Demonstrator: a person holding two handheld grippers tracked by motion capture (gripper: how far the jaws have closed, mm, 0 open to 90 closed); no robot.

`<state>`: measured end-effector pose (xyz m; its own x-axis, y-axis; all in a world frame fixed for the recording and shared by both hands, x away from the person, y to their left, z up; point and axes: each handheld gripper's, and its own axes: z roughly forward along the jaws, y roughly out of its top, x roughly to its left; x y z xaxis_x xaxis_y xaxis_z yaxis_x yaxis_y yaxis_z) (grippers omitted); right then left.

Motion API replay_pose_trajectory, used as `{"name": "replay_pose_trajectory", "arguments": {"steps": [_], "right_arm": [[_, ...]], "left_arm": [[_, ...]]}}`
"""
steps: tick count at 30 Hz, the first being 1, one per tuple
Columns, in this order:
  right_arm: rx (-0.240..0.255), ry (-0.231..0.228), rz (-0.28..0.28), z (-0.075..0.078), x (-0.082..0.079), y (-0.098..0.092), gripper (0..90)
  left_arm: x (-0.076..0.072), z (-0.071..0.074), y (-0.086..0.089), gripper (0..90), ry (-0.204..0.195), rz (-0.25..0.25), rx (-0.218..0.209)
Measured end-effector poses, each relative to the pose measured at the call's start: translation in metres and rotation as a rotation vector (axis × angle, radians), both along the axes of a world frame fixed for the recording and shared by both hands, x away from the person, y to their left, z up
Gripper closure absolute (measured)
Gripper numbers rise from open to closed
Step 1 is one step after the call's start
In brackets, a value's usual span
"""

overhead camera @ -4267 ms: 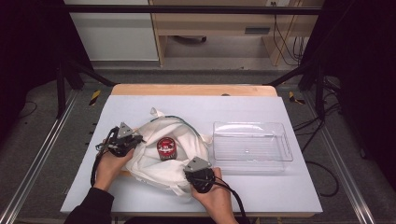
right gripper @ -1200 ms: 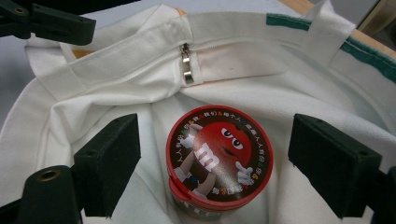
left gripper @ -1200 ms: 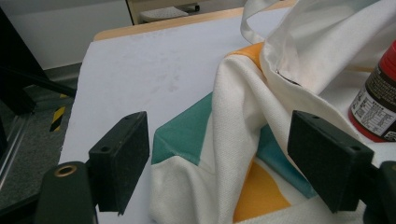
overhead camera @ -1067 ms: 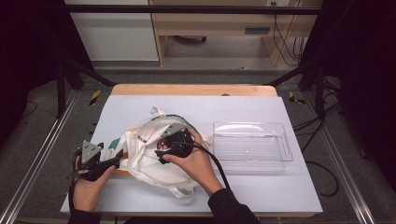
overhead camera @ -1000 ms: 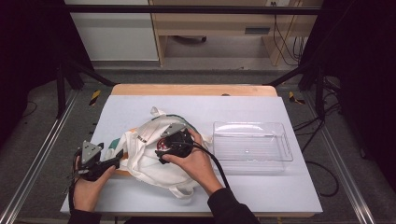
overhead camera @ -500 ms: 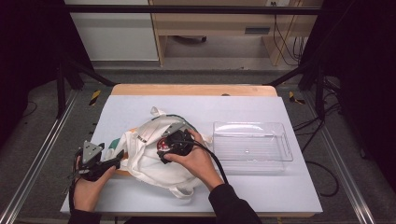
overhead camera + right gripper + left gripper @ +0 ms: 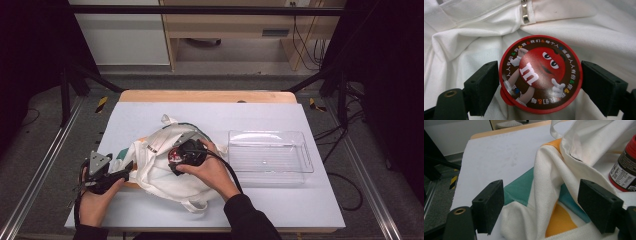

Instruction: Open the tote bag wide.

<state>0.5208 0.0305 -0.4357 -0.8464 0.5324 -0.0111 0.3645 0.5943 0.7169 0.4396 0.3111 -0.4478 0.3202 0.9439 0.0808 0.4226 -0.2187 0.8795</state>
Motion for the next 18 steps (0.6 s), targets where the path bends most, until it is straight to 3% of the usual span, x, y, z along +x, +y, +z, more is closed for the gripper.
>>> {"name": "replay_pose_trajectory", "arguments": {"steps": [18], "right_arm": [[-0.005, 0.013, -0.005, -0.0037, 0.0016, 0.0018, 25.5]], "left_arm": [[0.0002, -0.0002, 0.0001, 21.2, 0.004, 0.002, 0.0]]}}
